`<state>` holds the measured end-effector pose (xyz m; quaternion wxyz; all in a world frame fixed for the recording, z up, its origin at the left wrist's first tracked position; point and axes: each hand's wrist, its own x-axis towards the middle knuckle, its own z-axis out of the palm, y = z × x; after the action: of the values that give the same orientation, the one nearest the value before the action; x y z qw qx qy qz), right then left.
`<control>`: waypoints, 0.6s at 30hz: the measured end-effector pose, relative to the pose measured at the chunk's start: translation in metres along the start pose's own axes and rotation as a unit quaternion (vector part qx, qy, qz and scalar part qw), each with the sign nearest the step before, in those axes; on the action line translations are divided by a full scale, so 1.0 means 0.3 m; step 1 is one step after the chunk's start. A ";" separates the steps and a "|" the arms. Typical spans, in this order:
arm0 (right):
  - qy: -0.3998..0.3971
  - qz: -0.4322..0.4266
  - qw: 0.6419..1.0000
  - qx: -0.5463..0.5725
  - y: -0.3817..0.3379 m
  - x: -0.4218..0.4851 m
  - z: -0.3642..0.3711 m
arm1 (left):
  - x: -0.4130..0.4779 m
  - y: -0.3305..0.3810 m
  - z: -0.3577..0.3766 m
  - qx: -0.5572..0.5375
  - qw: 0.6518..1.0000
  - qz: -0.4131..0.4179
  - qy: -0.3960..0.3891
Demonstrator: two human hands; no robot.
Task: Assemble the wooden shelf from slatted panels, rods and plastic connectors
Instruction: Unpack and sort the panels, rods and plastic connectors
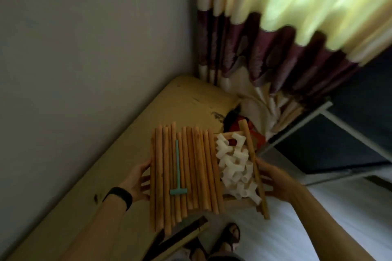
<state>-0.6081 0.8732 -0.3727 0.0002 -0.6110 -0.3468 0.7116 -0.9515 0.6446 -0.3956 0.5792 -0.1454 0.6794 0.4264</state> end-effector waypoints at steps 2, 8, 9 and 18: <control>0.016 -0.016 0.999 0.048 0.087 -0.094 -0.132 | -0.017 0.022 0.136 0.064 0.997 0.008 -0.032; 0.098 -0.016 0.976 0.193 0.405 -0.328 -0.530 | -0.131 -0.064 0.627 0.207 0.972 0.021 -0.107; 0.104 -0.016 0.971 0.214 0.465 -0.364 -0.595 | -0.154 -0.097 0.715 0.227 0.967 0.022 -0.113; 0.194 -0.013 0.912 0.360 1.032 -0.664 -1.180 | -0.230 -0.598 1.429 0.371 0.901 0.011 -0.225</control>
<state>-0.1186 0.7282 -0.3569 0.2968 -0.6913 -0.0678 0.6553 -0.5236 0.8382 -0.3918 0.7237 0.1874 0.6416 0.1714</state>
